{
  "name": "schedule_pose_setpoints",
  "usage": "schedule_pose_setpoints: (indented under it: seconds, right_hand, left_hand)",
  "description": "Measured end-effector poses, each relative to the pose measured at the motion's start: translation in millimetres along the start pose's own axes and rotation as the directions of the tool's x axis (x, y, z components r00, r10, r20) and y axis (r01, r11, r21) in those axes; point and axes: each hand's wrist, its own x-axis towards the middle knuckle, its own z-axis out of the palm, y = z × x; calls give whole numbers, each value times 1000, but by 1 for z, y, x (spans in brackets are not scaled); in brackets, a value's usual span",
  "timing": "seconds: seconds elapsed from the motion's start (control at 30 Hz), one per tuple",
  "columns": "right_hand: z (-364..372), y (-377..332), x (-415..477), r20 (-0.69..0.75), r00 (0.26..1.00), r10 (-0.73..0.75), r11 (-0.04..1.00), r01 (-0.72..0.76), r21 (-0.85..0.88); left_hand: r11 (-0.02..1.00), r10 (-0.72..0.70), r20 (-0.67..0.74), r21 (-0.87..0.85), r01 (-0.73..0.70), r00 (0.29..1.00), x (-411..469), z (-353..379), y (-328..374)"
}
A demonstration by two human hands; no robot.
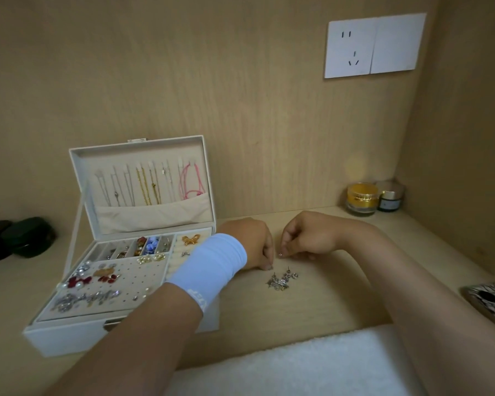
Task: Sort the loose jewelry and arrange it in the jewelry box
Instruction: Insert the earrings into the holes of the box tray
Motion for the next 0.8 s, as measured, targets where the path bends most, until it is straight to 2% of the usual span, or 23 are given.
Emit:
schedule_pose_setpoints:
  seconds: [0.1,0.17,0.3,0.43,0.67,0.8]
  right_hand:
    - [1,0,1,6,1000,21,999,-21,32]
    - [2,-2,0,-8,1000,7,998,-7,69]
    - [2,-16,-5,-76,995,-61,983,73,170]
    - [8,-46,-10,-39,994,-99,965,106,240]
    - [28,-117,-11,29,971,-239,966,235,106]
    - [49,-156,6,64,958,-279,960,280,-4]
  left_hand:
    - [1000,4,-5,8,-4,1000,-2,1,-2]
    - [999,8,-13,-47,-9,1000,-5,-3,-4]
    - [966,-13,-126,-257,-21,992,-24,-23,-21]
    - [874,-80,-208,-485,-32,975,-63,-42,-50]
    - [721,-183,-262,-691,-52,948,-132,-51,-103]
    - [705,-224,-274,-708,-38,935,-152,-42,-128]
